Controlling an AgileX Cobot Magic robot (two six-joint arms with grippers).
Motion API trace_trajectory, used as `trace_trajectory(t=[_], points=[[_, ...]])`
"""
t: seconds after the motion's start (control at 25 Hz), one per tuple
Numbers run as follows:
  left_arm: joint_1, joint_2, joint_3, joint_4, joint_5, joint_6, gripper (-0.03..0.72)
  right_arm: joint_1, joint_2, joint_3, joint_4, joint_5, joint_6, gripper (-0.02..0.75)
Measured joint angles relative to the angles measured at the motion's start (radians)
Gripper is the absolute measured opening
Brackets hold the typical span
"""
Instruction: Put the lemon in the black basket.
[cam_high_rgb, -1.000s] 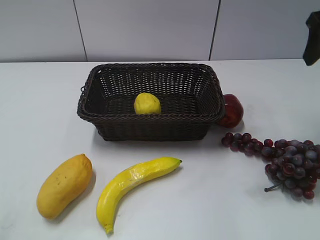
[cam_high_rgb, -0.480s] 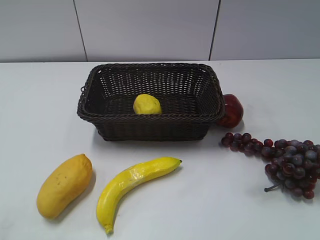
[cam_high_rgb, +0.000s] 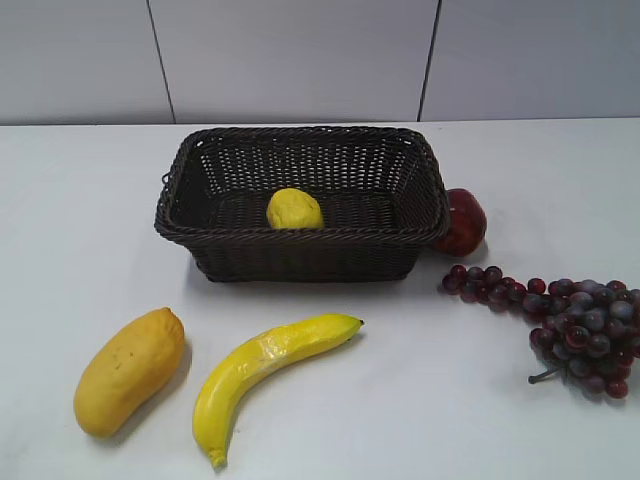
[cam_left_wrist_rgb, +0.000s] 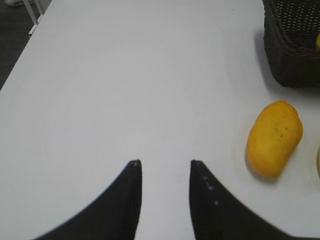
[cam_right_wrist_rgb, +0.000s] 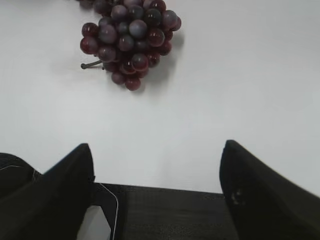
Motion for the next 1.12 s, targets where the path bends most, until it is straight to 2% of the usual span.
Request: trace_trajectory(t=[0.28,1.12], points=[[0.0,0.0,0.0,0.0,0.0,0.0,0.239,0.0,-0.219,0.077,0.007,0.018,0.0,0.593],[0.0,0.0,0.0,0.0,0.0,0.0,0.239,0.0,-0.588,0.079,0.008,0.011,-0.001,0.592]])
